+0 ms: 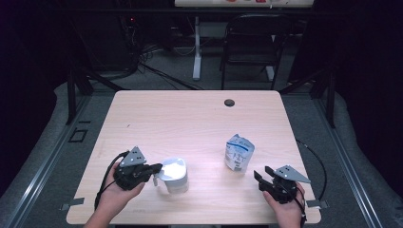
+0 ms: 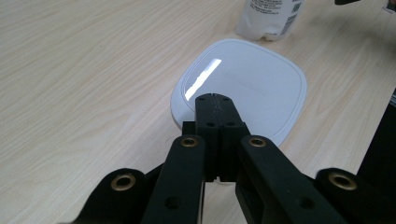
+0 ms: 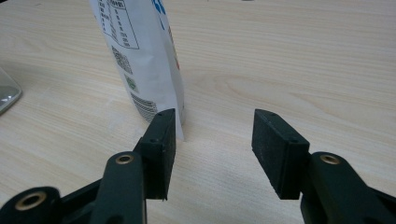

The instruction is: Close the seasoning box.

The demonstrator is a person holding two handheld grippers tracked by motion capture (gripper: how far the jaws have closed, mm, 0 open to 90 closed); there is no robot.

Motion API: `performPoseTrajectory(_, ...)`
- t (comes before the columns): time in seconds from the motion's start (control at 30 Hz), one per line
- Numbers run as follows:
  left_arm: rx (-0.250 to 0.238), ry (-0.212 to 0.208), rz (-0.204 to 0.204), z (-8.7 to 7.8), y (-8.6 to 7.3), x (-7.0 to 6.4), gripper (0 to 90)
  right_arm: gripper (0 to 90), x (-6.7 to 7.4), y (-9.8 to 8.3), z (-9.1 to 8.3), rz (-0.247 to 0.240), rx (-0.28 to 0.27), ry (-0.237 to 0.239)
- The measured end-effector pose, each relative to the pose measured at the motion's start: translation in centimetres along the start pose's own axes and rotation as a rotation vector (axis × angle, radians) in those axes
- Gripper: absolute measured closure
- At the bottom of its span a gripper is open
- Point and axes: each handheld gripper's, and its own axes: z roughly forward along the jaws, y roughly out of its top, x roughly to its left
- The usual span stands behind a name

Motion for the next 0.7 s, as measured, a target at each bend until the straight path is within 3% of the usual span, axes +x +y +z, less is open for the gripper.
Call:
performPoseTrajectory(0.33, -0.004, -0.001, 0.003, 0.0, -0.1, 0.1, 90.0, 47.6, 0.4, 0.6, -0.6, -0.005, -0.019, 0.058)
performPoseTrajectory(0.43, -0.003, 0.001, 0.005, 0.0, -0.1, 0.0, 90.0, 45.9, 1.2, 1.5, -1.2, 0.011, -0.047, 0.142)
performPoseTrajectory(0.47, -0.004, 0.001, 0.005, 0.0, -0.1, 0.0, 90.0, 45.9, 1.6, 1.9, -1.4, 0.008, -0.06, 0.144)
performPoseTrajectory(0.57, -0.002, -0.003, 0.002, -0.1, -0.1, 0.1, 90.0, 53.1, 2.9, 3.2, -2.0, -0.023, -0.083, 0.182)
performPoseTrajectory(0.7, -0.004, -0.008, 0.0, -0.1, -0.1, 0.2, 90.0, 56.5, 4.9, 4.7, -2.7, -0.113, -0.085, 0.217)
